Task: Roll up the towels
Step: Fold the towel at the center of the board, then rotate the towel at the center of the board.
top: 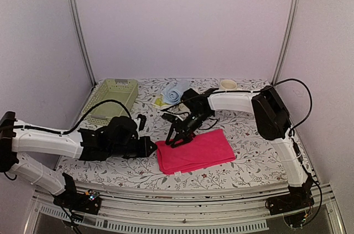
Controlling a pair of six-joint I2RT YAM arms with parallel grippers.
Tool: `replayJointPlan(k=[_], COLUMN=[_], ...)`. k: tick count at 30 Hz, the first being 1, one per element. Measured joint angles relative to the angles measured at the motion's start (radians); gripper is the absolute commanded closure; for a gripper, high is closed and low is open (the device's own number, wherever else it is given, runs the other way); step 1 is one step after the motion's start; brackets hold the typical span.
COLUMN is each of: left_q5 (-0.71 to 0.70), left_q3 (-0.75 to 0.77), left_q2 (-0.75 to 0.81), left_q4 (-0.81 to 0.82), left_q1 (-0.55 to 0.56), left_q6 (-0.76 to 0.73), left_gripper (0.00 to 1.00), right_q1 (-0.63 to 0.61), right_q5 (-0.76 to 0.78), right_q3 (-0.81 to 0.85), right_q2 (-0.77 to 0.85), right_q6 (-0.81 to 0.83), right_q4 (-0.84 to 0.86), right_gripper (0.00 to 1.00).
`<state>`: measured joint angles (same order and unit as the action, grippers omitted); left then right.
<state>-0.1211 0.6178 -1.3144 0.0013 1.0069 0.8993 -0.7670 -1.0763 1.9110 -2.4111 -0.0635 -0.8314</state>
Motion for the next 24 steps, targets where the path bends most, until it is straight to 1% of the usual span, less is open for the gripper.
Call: replayJointPlan(k=[2,3,4,5,8,9,10,11,12,13,15,16,19,21,24], left_q5=[-0.028,-0.04,-0.051,-0.059,-0.078,-0.08,-0.084,-0.089,-0.098,-0.106,-0.135,-0.146,-0.166,-0.183,-0.177], left_q3=[0.0,0.0,0.003,0.013,0.066,0.094,0.123,0.154,0.182,0.2,0.229,0.241,0.308,0.362,0.381], left_q2=[0.049,0.066,0.074,0.074,0.046,0.029,0.013,-0.003,-0.016,-0.022,-0.028,-0.031,-0.079,-0.138,-0.193], left_q4=[0.003,0.005,0.006,0.003,-0.024,-0.034,-0.041,-0.047,-0.048,-0.048,-0.048,-0.051,-0.101,-0.12,-0.112], left_q1=[0.0,0.001,0.001,0.001,0.001,0.001,0.001,0.001,0.002,0.002,-0.001,-0.006,-0.024,-0.034,-0.035], left_q6=[-0.024,-0.04,-0.06,-0.082,-0.151,-0.177,-0.203,-0.231,-0.263,-0.283,-0.312,-0.324,-0.339,-0.356,-0.39], left_gripper=[0.88,0.88,0.88,0.88,0.89,0.88,0.71,0.42,0.08,0.02,0.02,0.02,0.02,0.01,0.02], right_q1=[0.011,0.02,0.03,0.046,0.097,0.117,0.13,0.145,0.159,0.167,0.18,0.19,0.216,0.238,0.285], right_q5=[0.057,0.082,0.105,0.136,0.225,0.273,0.314,0.371,0.423,0.466,0.536,0.557,0.577,0.57,0.507], right_q3=[0.0,0.0,0.0,0.001,0.007,0.009,0.009,0.008,0.003,-0.01,-0.099,-0.198,-0.432,-0.548,-0.631], right_q2=[0.067,0.108,0.145,0.2,0.338,0.396,0.443,0.496,0.549,0.594,0.712,0.799,0.98,1.049,1.067], right_q6=[0.053,0.079,0.097,0.13,0.201,0.226,0.244,0.268,0.289,0.302,0.319,0.319,0.315,0.322,0.339], right_q4=[-0.033,-0.045,-0.052,-0.06,-0.074,-0.075,-0.074,-0.07,-0.059,-0.042,0.036,0.099,0.219,0.267,0.305], right_gripper=[0.34,0.31,0.13,0.01,0.01,0.01,0.01,0.01,0.01,0.01,0.01,0.01,0.01,0.01,0.01])
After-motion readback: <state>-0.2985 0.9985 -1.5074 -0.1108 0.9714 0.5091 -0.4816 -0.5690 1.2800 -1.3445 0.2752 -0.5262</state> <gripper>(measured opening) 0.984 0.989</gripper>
